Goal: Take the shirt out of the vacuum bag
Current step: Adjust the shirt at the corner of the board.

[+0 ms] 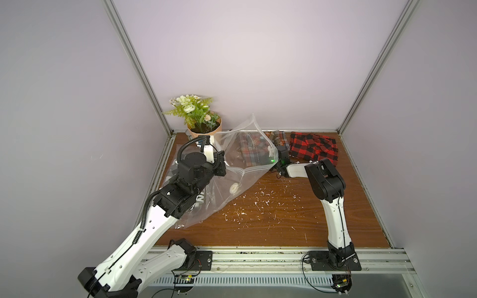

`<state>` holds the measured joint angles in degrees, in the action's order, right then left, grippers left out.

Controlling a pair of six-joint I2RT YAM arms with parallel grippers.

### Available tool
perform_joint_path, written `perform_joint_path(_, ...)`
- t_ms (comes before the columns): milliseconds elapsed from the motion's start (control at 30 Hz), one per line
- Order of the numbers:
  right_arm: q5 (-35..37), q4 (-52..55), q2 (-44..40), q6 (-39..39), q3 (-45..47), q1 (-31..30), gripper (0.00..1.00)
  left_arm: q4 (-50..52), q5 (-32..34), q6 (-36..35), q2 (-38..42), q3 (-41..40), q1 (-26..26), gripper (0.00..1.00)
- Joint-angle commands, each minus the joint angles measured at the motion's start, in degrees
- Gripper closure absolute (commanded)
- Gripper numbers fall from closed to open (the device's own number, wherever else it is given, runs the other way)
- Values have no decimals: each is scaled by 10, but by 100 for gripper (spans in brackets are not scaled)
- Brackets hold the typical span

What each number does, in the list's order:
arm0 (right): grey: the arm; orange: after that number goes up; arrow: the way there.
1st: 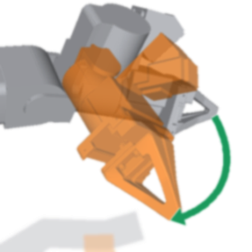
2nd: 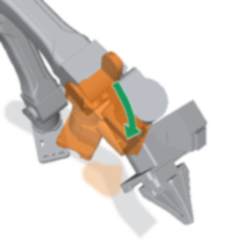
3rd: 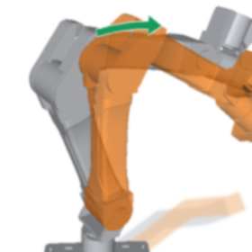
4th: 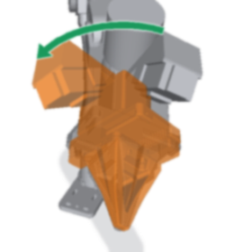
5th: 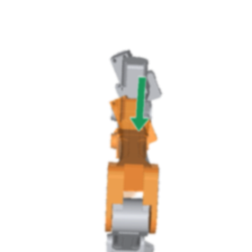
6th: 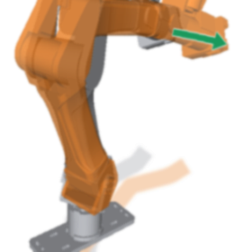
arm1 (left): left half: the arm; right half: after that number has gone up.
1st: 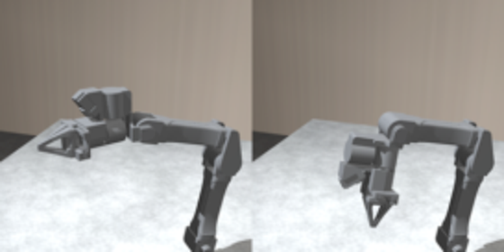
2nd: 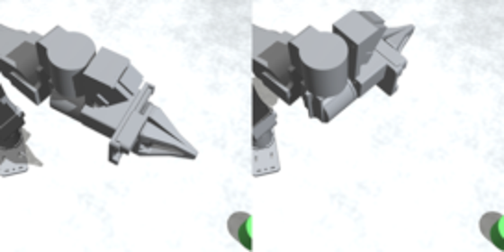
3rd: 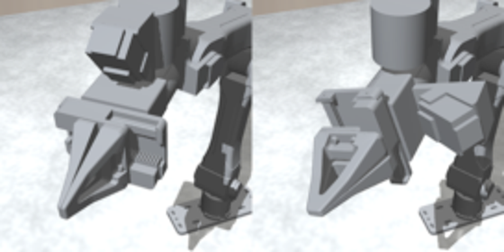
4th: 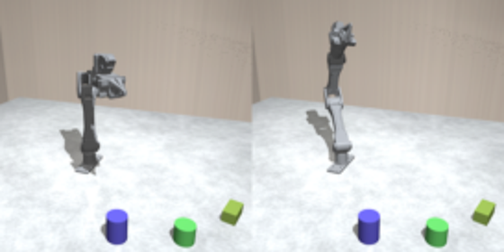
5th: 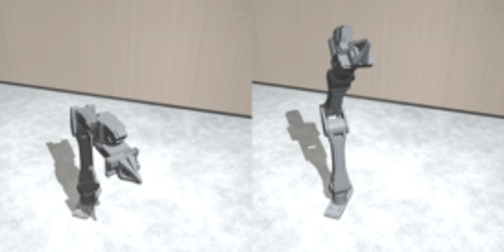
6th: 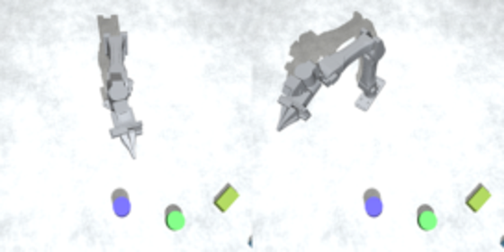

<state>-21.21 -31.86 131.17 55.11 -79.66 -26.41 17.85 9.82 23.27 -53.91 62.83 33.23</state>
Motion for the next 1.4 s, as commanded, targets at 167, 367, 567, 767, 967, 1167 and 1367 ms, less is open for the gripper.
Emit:
perform_joint_path(167, 25, 16, 60, 34, -86, -44, 100, 0, 20, -8, 5, -8, -5, 98)
perform_joint_path(367, 13, -4, 75, 48, -126, -46, 100, 4, 15, -6, 7, -9, -5, 98)
perform_joint_path(567, -24, -63, 16, 48, -104, -39, 89, -9, -1, 2, 10, -23, -5, 98)
perform_joint_path(767, -69, -143, -73, 76, -30, -19, 75, -19, -24, 11, 3, -27, 0, 98)
perform_joint_path(967, -76, -119, -193, 53, 82, 32, 75, -26, -41, 16, 0, -24, 9, 99)
perform_joint_path(1167, 3, 130, -327, -101, 136, 122, 75, -62, -80, 38, -10, -45, 15, 99)
perform_joint_path(1367, 79, 263, -363, -197, 138, 213, 80, -97, -79, 39, -42, -46, 56, 99)
